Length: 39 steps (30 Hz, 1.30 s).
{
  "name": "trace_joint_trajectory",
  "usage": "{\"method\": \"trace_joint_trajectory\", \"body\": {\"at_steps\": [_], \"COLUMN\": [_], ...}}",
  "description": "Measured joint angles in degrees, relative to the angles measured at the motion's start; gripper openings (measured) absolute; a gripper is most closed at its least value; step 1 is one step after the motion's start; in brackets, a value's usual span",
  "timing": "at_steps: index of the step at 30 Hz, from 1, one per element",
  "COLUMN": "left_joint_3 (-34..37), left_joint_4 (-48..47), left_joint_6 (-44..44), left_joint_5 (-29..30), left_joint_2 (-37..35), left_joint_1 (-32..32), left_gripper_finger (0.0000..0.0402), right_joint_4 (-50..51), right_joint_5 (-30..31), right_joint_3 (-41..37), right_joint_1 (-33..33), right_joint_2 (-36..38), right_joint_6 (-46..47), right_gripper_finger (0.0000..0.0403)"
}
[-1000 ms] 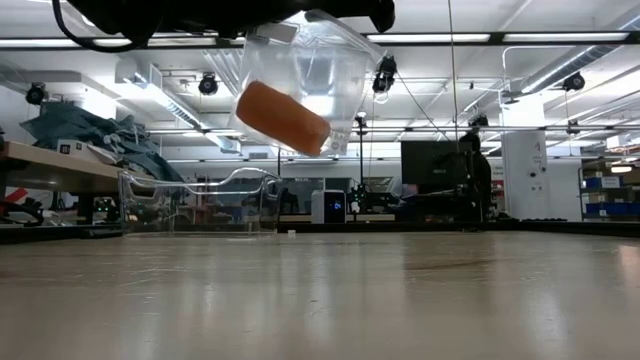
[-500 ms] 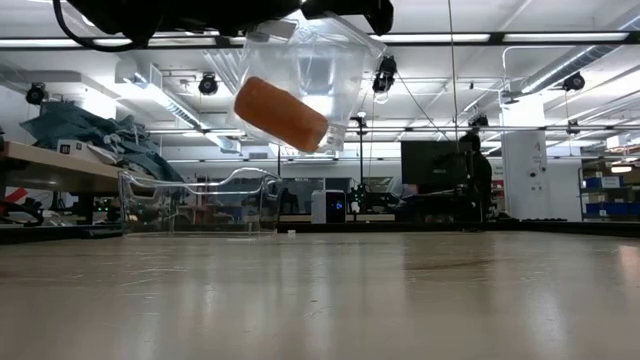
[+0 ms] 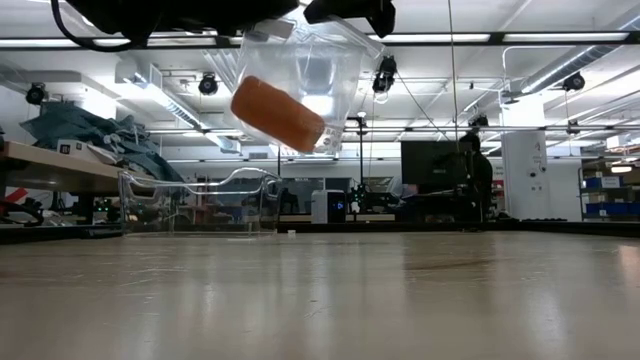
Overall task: Roll bandage
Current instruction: Close the transparent zip bag
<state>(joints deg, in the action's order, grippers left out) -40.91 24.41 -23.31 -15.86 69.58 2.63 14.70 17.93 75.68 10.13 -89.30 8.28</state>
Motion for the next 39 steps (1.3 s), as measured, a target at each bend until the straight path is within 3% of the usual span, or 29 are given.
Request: {"method": "trace_joint_trajectory", "body": {"at_steps": [12,21,30,39], "left_joint_3": [0.07,0.11,0.09,0.07], "left_joint_4": [-0.99,-1.54,-1.08,-1.5], "left_joint_6": [-0.17,-0.19,-0.5,-0.48], "left_joint_5": [-0.15,-0.09,-0.07,-0.03], "left_joint_2": [-0.17,-0.33,-0.33,-0.31], "left_joint_1": [0.0,0.0,-0.02,-0.02], "left_gripper_finger": [0.0,0.0,0.0,0.0], "right_joint_4": [2.58,4.24,5.94,7.31], "right_joint_5": [-0.37,-0.53,-6.14,-7.39], "right_joint_3": [0.0,0.0,0.02,0.07], "right_joint_1": [-0.04,-0.04,-0.7,-0.77], "right_joint_2": [0.09,0.38,2.27,2.23], "right_joint_6": [1.69,1.63,3.07,4.95], "right_gripper_finger": [0.0023,0.0003,0.0002,0.0008]}}
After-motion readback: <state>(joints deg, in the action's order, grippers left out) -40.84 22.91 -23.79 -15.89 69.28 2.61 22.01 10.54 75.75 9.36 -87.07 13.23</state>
